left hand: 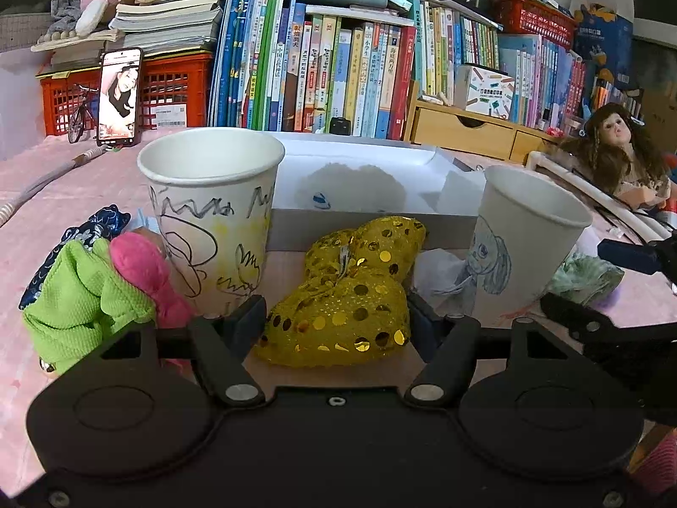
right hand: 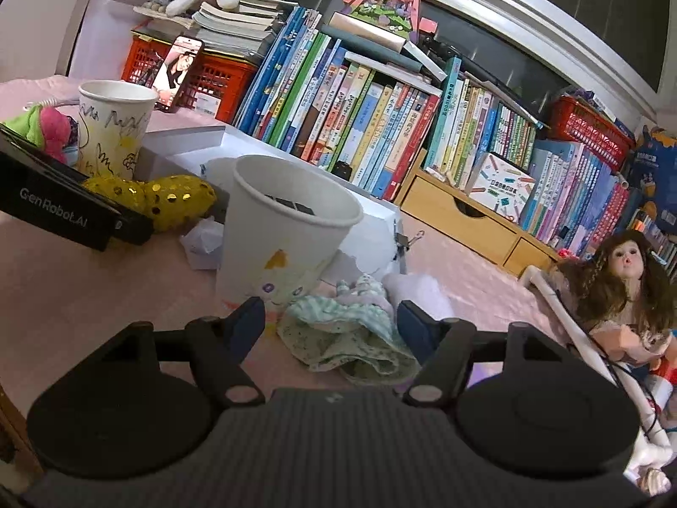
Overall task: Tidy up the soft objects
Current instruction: 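Grasp the yellow sequined bow with the left tool while the right tool grasps the green patterned cloth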
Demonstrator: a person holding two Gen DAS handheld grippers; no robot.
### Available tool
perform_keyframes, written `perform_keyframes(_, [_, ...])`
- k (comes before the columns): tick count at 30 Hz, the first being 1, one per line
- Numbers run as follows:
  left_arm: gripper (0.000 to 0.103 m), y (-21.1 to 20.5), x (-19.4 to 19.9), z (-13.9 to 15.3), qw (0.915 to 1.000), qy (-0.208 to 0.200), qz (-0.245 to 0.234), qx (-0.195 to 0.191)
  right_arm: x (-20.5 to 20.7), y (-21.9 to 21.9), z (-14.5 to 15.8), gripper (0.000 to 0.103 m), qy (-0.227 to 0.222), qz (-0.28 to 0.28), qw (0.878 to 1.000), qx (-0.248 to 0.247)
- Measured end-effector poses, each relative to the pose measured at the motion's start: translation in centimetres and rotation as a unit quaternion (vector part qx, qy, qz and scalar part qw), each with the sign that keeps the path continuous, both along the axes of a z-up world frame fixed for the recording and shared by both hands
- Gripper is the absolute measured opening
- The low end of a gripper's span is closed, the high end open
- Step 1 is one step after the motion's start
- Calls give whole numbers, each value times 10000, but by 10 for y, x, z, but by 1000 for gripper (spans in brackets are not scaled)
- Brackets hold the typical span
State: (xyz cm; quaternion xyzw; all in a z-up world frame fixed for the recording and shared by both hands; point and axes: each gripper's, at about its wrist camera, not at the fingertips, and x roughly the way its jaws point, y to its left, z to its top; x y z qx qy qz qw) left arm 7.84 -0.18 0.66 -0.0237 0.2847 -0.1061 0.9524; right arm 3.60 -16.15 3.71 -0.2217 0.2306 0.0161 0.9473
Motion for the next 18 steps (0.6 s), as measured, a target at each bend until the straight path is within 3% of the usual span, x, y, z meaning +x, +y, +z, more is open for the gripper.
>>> perform_keyframes(7, [66, -3, 1, -2, 10000, 30, 25, 50, 2, -8, -3, 79, 76, -119, 9999, 11])
perform_keyframes(14, [58, -1, 2, -2, 10000, 28, 87, 24, 17, -9, -14, 78, 274, -261, 9993, -56])
perform_keyframes(16, [54, -1, 2, -1, 10000, 25, 90, 23, 18, -10, -15, 75, 336, -268, 9991, -13])
perform_keyframes(18, [50, -1, 1, 0, 9999, -10, 107, 20, 20, -12, -15, 64, 420, -279, 9987, 105])
